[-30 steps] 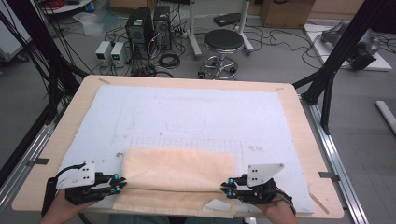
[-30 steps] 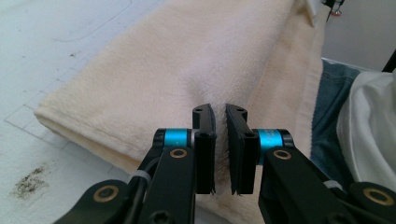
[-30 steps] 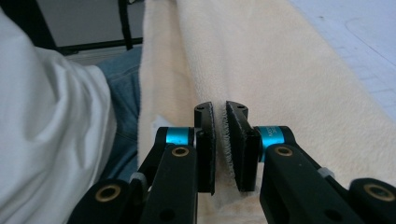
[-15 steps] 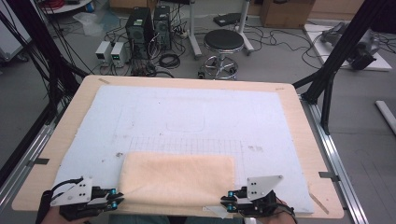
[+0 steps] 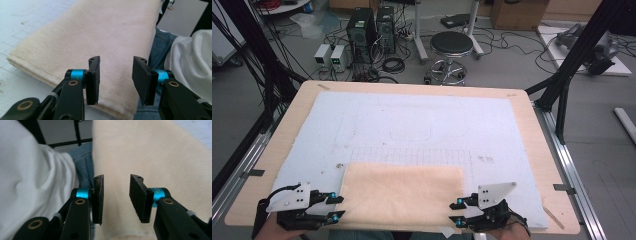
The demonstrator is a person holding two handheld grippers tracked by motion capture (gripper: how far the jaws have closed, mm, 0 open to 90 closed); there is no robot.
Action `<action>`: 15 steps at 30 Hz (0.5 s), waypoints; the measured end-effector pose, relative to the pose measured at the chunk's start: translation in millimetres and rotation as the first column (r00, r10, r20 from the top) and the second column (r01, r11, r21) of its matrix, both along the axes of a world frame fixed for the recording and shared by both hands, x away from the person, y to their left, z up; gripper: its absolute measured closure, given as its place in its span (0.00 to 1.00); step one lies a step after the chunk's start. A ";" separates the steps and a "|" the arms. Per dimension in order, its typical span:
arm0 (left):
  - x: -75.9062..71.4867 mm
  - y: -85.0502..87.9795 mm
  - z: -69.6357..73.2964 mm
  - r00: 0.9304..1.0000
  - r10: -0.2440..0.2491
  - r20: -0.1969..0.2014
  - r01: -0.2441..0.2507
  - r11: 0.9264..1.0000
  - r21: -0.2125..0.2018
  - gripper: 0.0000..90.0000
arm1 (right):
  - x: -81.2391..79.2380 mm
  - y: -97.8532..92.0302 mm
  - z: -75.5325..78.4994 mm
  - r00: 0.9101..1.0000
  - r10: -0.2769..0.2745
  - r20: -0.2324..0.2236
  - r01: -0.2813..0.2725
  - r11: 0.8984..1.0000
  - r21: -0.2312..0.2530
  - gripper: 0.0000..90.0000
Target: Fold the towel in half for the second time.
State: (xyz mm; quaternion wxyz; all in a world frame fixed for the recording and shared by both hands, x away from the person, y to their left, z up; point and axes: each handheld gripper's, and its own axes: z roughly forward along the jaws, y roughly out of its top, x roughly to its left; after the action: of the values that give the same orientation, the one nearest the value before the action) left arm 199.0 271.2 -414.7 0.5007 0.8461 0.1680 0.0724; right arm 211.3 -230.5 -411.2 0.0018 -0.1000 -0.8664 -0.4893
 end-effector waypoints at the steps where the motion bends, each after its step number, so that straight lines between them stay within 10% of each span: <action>1: 1.1 -2.7 0.5 1.000 -0.002 0.003 0.002 1.000 0.002 0.65 | 2.0 0.5 -0.1 1.000 0.002 -0.012 -0.002 1.000 0.009 0.70; 9: -5.8 -20.1 -4.7 0.995 -0.099 0.007 0.098 0.993 0.065 0.61 | -2.2 12.7 -9.1 0.997 0.073 -0.023 -0.074 0.996 -0.058 0.60; 15: -4.4 -18.2 -16.7 0.994 -0.097 -0.040 0.101 0.989 0.109 0.64 | -0.9 11.1 -24.4 0.997 0.083 -0.007 -0.083 0.989 -0.119 0.73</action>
State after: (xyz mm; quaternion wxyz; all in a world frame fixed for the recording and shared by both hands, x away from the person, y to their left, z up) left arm 194.6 253.0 -431.4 0.4529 0.8810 0.1301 0.0417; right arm 210.3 -219.5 -435.7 0.0170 -0.0643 -0.8974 -0.4361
